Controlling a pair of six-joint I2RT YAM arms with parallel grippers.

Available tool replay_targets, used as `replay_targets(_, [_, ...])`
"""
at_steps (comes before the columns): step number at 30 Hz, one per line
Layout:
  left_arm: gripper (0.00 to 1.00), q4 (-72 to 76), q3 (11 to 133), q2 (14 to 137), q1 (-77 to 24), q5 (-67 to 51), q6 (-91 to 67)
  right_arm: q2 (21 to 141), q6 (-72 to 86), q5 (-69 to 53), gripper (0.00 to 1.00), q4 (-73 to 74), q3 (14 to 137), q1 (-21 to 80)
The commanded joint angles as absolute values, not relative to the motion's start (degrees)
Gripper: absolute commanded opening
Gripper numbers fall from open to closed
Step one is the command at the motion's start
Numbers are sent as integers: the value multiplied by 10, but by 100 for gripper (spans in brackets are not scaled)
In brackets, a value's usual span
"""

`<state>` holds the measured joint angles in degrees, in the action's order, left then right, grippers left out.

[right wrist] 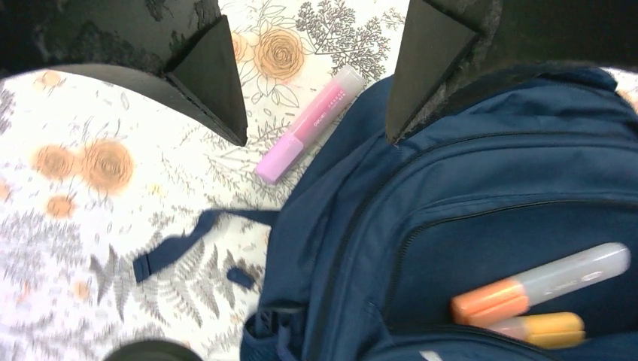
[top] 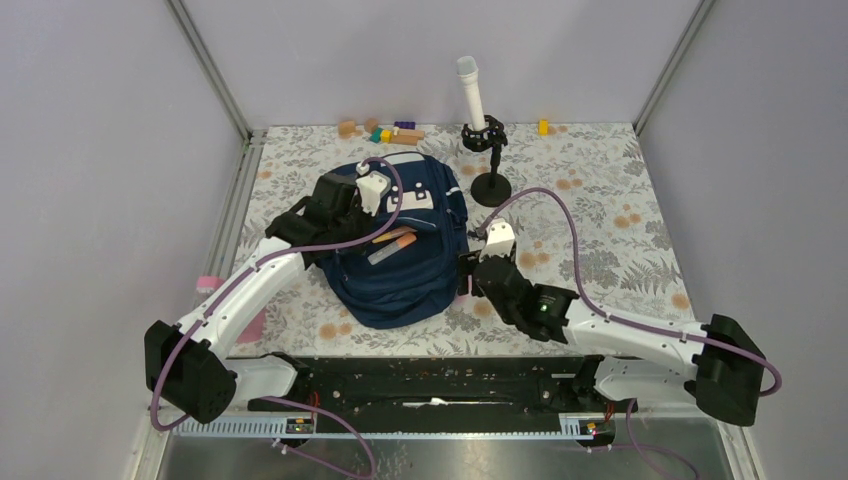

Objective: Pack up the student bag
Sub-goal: Place the stationery in the student bag, then pick up the stationery from the center of the board.

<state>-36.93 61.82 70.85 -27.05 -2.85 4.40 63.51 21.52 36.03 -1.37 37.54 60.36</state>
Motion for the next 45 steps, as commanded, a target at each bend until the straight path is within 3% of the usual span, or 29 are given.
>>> replay_targets(1, [0,-361,655,679,-267,-21,24,674,344,397,74,48,402,589])
replay_targets(7, [0,-361,655,673,-267,-19,23,745,455,329,73,95,422,531])
replay_targets(19, [0,-361,655,669,-267,-20,25,906,495,316,65,145,514,514])
replay_targets(31, [0,-361,654,667,-267,-21,26,916,517,321,55,156,482,514])
replay_targets(45, [0,-361,654,668,-267,-20,27,943,496,280,58,142,503,502])
